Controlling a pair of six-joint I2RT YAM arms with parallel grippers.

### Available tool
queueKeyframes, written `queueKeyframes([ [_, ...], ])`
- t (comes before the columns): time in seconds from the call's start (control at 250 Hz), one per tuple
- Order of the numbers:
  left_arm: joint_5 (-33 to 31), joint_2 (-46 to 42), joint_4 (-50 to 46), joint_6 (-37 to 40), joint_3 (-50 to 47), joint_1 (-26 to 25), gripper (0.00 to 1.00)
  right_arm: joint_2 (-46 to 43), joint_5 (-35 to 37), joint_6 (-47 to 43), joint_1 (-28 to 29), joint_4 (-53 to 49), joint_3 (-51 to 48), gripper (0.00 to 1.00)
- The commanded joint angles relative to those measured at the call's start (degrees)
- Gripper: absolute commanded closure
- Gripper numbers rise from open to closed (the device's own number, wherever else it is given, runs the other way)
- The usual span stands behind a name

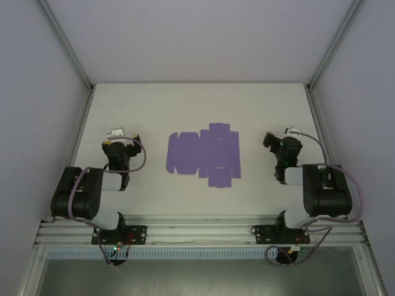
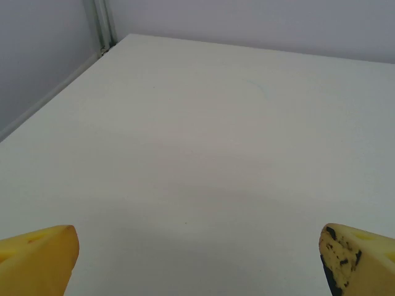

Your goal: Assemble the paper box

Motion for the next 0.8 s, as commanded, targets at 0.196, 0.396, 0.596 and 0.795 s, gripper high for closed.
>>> queueKeyframes([
  [0.196,-0.9,0.6,2.2,1.0,1.1,-0.2,0.0,-0.7,-0.2,0.4,0.2,0.9,0.6,0.0],
  [0.396,-1.0,0.8,2.0,1.0,1.1,-0.2,0.0,-0.7,-0.2,0.4,0.3,0.8,0.7,0.0],
  [0.596,-0.4,0.8,1.8,1.2,1.4,-0.2,0.0,-0.6,-0.2,0.4,0.2,0.7,0.8,0.0],
  [0.795,1.8,0.8,1.2,1.9,1.7,-0.2,0.0,-0.9,-0.2,0.4,0.2,1.1,0.5,0.0],
])
